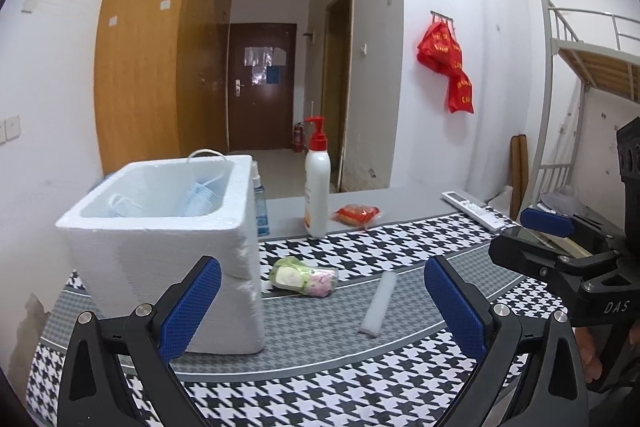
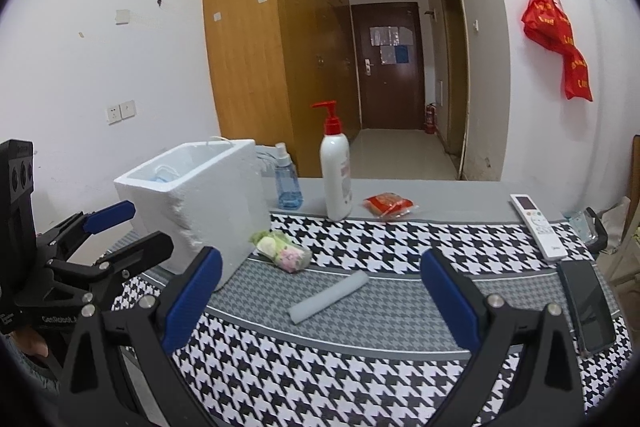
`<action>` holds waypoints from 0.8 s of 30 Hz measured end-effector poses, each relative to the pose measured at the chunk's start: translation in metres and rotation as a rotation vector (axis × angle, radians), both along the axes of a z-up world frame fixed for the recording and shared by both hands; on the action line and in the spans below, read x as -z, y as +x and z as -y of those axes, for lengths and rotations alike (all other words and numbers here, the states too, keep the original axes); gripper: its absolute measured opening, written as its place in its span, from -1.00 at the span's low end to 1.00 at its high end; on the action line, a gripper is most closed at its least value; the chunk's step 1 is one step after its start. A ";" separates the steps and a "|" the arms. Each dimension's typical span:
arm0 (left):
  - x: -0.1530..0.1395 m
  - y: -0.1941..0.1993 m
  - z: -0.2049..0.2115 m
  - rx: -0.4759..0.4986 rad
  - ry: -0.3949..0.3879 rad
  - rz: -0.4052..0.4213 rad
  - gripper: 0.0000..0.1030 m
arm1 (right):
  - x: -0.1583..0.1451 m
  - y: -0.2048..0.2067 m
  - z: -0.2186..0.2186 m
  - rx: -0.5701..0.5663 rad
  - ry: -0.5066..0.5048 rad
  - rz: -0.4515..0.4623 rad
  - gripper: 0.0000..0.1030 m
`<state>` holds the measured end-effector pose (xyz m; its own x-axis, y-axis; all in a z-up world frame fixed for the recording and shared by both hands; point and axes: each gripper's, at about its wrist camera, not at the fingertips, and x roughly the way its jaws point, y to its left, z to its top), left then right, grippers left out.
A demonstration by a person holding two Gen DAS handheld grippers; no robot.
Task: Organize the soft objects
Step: 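Move both tools toward the floral-wrapped roll and white foam tube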
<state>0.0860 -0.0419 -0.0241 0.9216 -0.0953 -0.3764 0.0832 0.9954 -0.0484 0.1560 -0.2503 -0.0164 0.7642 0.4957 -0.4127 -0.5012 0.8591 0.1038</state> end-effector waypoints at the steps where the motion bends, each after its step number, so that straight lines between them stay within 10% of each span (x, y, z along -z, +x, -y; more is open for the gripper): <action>1: 0.001 0.003 0.001 0.002 -0.001 -0.006 0.98 | 0.001 0.001 0.002 0.001 0.001 -0.003 0.96; 24: 0.036 0.059 0.030 0.019 0.045 -0.101 0.98 | 0.032 0.036 0.034 0.018 0.019 -0.105 0.96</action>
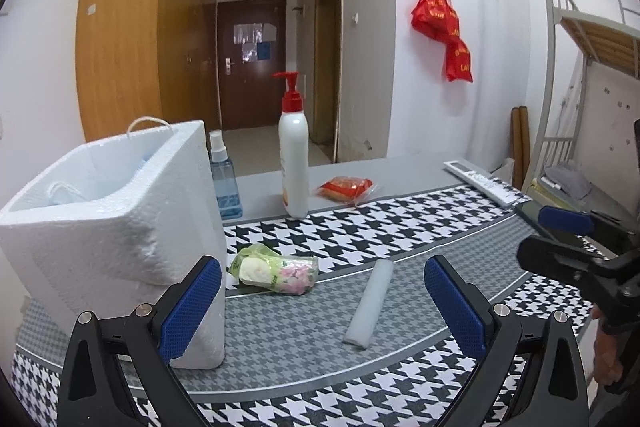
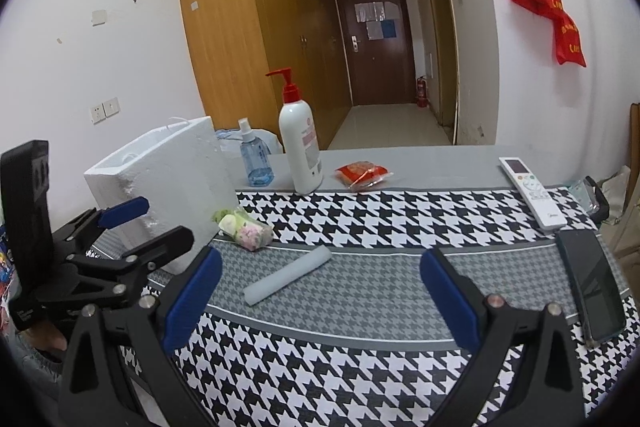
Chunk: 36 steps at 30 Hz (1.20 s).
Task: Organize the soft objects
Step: 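Move both tools toward the floral-wrapped roll and white foam tube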
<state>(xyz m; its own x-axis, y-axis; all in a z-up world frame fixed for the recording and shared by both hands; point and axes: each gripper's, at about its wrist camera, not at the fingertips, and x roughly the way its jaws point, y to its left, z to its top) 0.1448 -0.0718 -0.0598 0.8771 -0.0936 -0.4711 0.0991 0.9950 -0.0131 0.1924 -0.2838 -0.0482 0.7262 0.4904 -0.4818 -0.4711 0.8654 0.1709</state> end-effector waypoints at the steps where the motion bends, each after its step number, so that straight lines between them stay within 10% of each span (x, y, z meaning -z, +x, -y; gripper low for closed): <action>1: 0.001 0.003 0.000 -0.002 -0.003 -0.005 0.98 | 0.001 0.002 0.001 -0.001 0.003 -0.005 0.96; 36: 0.013 0.065 -0.030 -0.131 0.001 -0.094 0.98 | 0.027 0.041 -0.028 -0.064 -0.064 -0.119 0.96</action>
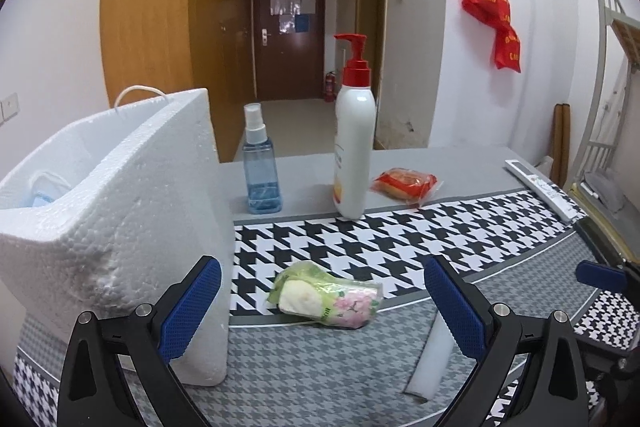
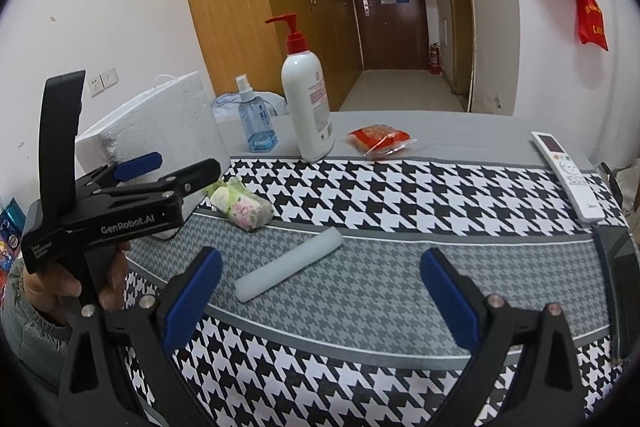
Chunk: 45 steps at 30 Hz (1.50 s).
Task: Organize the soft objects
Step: 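Move both tools toward the floral-wrapped roll and white foam tube, then close the left tool on the floral-wrapped roll while the right tool grasps the white foam tube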
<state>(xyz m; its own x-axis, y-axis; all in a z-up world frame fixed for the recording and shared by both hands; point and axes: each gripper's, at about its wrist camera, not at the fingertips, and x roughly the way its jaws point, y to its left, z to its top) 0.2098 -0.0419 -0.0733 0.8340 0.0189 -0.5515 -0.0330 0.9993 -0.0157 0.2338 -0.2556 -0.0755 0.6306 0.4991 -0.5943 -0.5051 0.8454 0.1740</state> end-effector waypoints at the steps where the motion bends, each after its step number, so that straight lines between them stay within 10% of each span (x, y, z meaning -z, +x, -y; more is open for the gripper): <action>1: 0.000 0.000 0.002 0.011 0.002 -0.002 0.98 | 0.000 0.001 -0.002 -0.001 -0.002 -0.001 0.96; 24: 0.027 0.031 0.036 0.110 0.006 -0.142 0.97 | 0.019 0.007 -0.007 -0.002 -0.044 -0.058 0.96; 45: 0.053 0.045 -0.001 -0.003 0.025 -0.204 0.97 | 0.029 0.017 -0.017 -0.036 -0.094 -0.100 0.96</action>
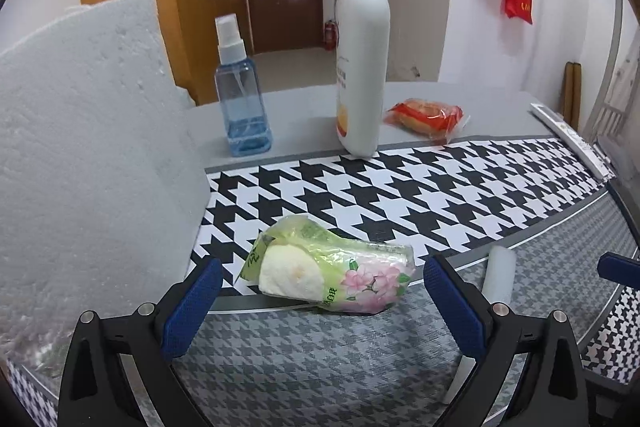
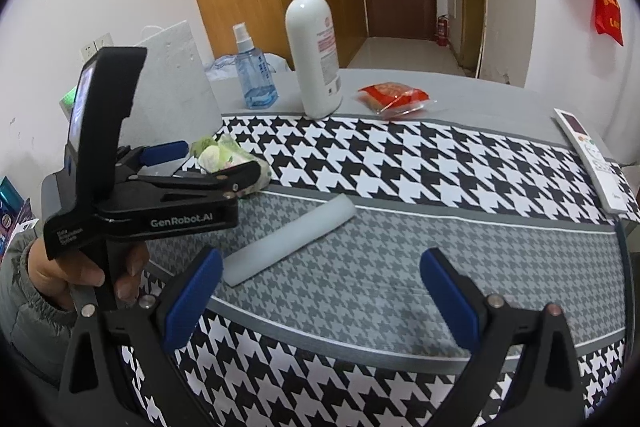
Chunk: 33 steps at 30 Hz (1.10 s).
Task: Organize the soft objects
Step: 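Close the left tool on the floral-wrapped roll while the right tool grasps the white foam tube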
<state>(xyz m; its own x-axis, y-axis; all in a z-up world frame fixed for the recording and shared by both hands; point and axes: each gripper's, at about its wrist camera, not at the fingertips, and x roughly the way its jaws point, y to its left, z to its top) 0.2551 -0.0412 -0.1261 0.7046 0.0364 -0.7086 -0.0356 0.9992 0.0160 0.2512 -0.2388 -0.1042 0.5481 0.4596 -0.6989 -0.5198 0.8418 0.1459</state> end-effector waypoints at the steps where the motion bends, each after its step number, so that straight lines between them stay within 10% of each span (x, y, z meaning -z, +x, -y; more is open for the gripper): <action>1: 0.001 0.001 -0.001 -0.005 0.003 -0.007 0.96 | 0.000 0.000 0.000 0.000 -0.003 -0.001 0.96; 12: 0.018 0.020 -0.005 -0.023 -0.023 -0.121 0.65 | 0.003 0.007 -0.015 -0.040 -0.037 -0.035 0.96; 19: 0.013 0.015 -0.013 -0.030 -0.038 -0.100 0.33 | 0.006 0.009 -0.023 -0.046 -0.054 -0.047 0.96; 33: -0.016 -0.026 -0.026 -0.016 -0.082 0.032 0.33 | 0.008 0.013 -0.038 0.033 -0.062 -0.094 0.88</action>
<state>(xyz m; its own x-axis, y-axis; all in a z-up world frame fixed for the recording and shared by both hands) 0.2292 -0.0151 -0.1103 0.7271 -0.0096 -0.6865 -0.0503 0.9965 -0.0672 0.2640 -0.2005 -0.1120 0.4933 0.3963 -0.7743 -0.4780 0.8673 0.1394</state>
